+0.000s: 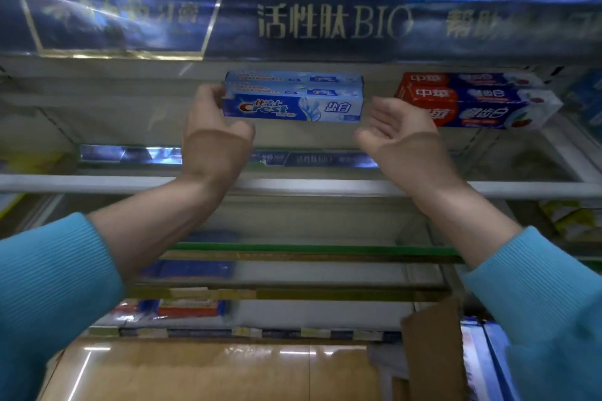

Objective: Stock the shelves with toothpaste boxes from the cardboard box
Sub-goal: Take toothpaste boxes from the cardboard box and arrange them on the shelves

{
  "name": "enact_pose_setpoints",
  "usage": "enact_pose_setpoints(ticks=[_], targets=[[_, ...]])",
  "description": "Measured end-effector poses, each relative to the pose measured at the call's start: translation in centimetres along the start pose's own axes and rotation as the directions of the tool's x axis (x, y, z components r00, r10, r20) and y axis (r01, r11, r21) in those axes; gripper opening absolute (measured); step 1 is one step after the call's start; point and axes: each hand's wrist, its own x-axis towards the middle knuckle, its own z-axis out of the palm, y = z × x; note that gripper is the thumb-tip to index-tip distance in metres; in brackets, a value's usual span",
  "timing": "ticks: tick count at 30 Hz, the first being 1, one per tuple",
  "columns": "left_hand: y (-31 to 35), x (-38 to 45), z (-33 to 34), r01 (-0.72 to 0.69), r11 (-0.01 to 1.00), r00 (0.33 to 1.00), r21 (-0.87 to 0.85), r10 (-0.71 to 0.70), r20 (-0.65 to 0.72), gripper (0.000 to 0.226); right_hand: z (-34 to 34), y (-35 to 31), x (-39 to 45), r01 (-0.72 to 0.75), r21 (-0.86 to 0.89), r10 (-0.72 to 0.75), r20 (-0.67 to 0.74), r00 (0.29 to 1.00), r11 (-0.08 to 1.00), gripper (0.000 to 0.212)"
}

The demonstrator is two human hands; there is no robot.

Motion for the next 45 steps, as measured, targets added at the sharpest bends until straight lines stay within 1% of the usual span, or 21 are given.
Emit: enact_pose_setpoints(ticks=[2,4,6,8,9,10,12,15,18,20,23,25,26,27,29,30,32,36,40,42,45], targets=[[0.8,-2.0,-0.2,-0.027,0.998,0.998,0.055,0.03,-0.054,0.041,-1.2,-0.1,-1.1,-0.03,0.013,0.03,-0.01,0.999,0.999,0.059],[2.4,-5.1,0.5,-0.071,0.995,0.996,0.065,0.074,-0.044,0.034,-3.5,-0.2,-2.9,-0.05,0.045,0.051,-0.003,0.999,0.998,0.055],[4.4,-9.0,1.7,-0.141,0.989,0.99,0.045,0.14,0.016,0.03,-6.8,0.3,-5.3,-0.029,0.019,0.029,-0.024,0.999,0.999,0.045],[6.1,-13.1,3.6,-0.169,0.984,0.981,0.062,0.162,0.109,0.032,-10.8,1.3,-8.0,0.014,-0.031,-0.017,-0.108,0.994,0.999,0.031],[6.9,-15.1,4.8,-0.184,0.981,0.972,0.068,0.171,0.164,0.034,-12.9,2.0,-9.4,0.008,-0.031,-0.013,-0.159,0.987,0.999,0.024],[7.9,-17.2,6.1,-0.202,0.977,0.959,0.063,0.185,0.216,0.035,-15.0,2.8,-10.7,-0.016,-0.012,0.013,-0.197,0.98,1.0,0.018],[9.5,-20.8,8.9,-0.231,0.973,0.931,0.028,0.213,0.296,0.037,-18.8,4.5,-13.4,-0.09,0.007,0.089,-0.243,0.966,0.996,0.018],[11.5,-25.2,13.5,-0.239,0.97,0.887,-0.044,0.236,0.398,0.037,-23.8,7.7,-17.0,-0.214,-0.029,0.199,-0.266,0.943,0.976,0.013],[12.6,-28.9,18.4,-0.162,0.985,0.813,-0.063,0.169,0.557,0.029,-27.8,12.5,-19.7,-0.362,-0.103,0.322,-0.28,0.904,0.927,0.013],[12.7,-31.1,21.6,-0.102,0.995,0.733,0.013,0.067,0.677,0.029,-30.0,15.9,-21.3,-0.46,-0.198,0.406,-0.262,0.876,0.865,0.008],[12.2,-33.7,26.0,-0.1,0.98,0.602,0.172,-0.078,0.795,0.043,-32.0,20.3,-23.3,-0.55,-0.316,0.495,-0.243,0.834,0.773,0.014],[11.7,-34.8,28.4,-0.095,0.964,0.564,0.248,-0.153,0.811,0.053,-32.6,22.3,-24.2,-0.59,-0.345,0.56,-0.194,0.806,0.73,0.012],[11.4,-35.3,29.4,-0.088,0.957,0.564,0.278,-0.182,0.805,0.055,-32.8,23.0,-24.6,-0.609,-0.378,0.598,-0.164,0.785,0.697,0.01],[11.2,-35.8,30.4,-0.079,0.95,0.57,0.303,-0.206,0.795,0.056,-32.8,23.6,-24.9,-0.623,-0.422,0.635,-0.132,0.761,0.658,0.015],[10.9,-36.7,31.9,-0.063,0.941,0.584,0.331,-0.235,0.777,0.053,-32.7,24.6,-25.2,-0.619,-0.517,0.693,-0.065,0.718,0.592,0.035],[10.9,-37.1,32.5,-0.057,0.939,0.585,0.34,-0.245,0.773,0.051,-32.5,24.9,-25.3,-0.611,-0.539,0.708,-0.037,0.705,0.58,0.042],[11.0,-37.7,33.3,-0.062,0.931,0.579,0.36,-0.26,0.773,0.051,-32.2,25.6,-25.3,-0.604,-0.539,0.717,0.0,0.697,0.587,0.046],[11.6,-38.0,34.1,-0.089,0.921,0.577,0.38,-0.264,0.773,0.049,-31.9,26.1,-25.2,-0.608,-0.536,0.729,0.022,0.684,0.586,0.054],[11.8,-37.7,33.8,-0.067,0.925,0.586,0.373,-0.266,0.765,0.046,-31.9,26.3,-25.1,-0.617,-0.516,0.737,0.042,0.675,0.594,0.049],[11.7,-37.4,33.5,-0.041,0.932,0.594,0.359,-0.266,0.759,0.044,-32.1,26.2,-24.9,-0.616,-0.498,0.73,0.05,0.682,0.61,0.046],[11.5,-36.9,32.5,0.018,0.954,0.623,0.3,-0.246,0.743,0.042,-33.2,25.2,-24.8,-0.612,-0.409,0.697,0.086,0.712,0.677,0.051]])
